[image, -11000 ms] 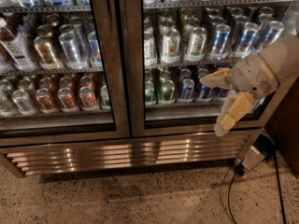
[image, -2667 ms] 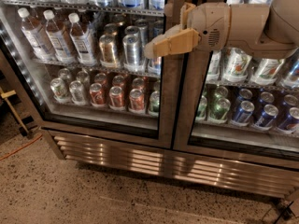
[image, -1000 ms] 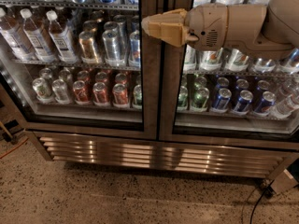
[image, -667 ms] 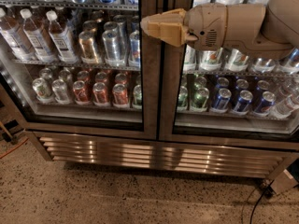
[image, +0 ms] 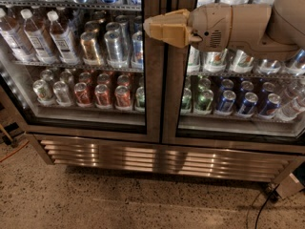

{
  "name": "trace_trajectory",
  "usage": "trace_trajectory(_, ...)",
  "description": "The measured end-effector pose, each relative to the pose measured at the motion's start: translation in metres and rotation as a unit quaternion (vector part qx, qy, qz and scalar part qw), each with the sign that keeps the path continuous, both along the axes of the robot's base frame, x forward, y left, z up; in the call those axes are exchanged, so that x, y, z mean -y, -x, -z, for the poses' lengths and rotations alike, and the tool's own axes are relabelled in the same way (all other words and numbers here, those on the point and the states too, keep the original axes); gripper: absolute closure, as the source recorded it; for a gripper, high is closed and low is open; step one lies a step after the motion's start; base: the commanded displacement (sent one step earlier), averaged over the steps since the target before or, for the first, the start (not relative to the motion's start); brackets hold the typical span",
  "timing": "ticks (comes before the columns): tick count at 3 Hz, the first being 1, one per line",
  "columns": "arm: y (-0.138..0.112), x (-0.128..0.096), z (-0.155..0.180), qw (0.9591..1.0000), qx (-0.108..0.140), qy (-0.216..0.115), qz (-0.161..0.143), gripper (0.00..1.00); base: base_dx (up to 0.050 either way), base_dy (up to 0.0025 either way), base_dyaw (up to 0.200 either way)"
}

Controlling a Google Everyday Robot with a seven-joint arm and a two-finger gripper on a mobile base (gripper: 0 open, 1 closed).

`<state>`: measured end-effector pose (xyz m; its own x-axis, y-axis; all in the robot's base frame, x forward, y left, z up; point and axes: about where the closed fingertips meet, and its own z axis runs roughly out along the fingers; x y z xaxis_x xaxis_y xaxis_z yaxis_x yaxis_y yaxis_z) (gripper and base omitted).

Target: Open left fridge door

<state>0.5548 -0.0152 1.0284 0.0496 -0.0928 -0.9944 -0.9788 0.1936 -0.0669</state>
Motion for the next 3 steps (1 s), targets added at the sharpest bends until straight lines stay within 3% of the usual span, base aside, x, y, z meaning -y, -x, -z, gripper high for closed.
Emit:
trace_trajectory(2, 0.0000, -0.0001, 0.0000, 1.0000, 0.000, 0.000, 0.000, 0.15, 0.000, 0.00000, 0.000)
trace_trajectory(3, 0.0000, -0.0001, 0.0000, 1.0000, 0.000, 0.000, 0.000, 0.00, 0.000, 0.00000, 0.000)
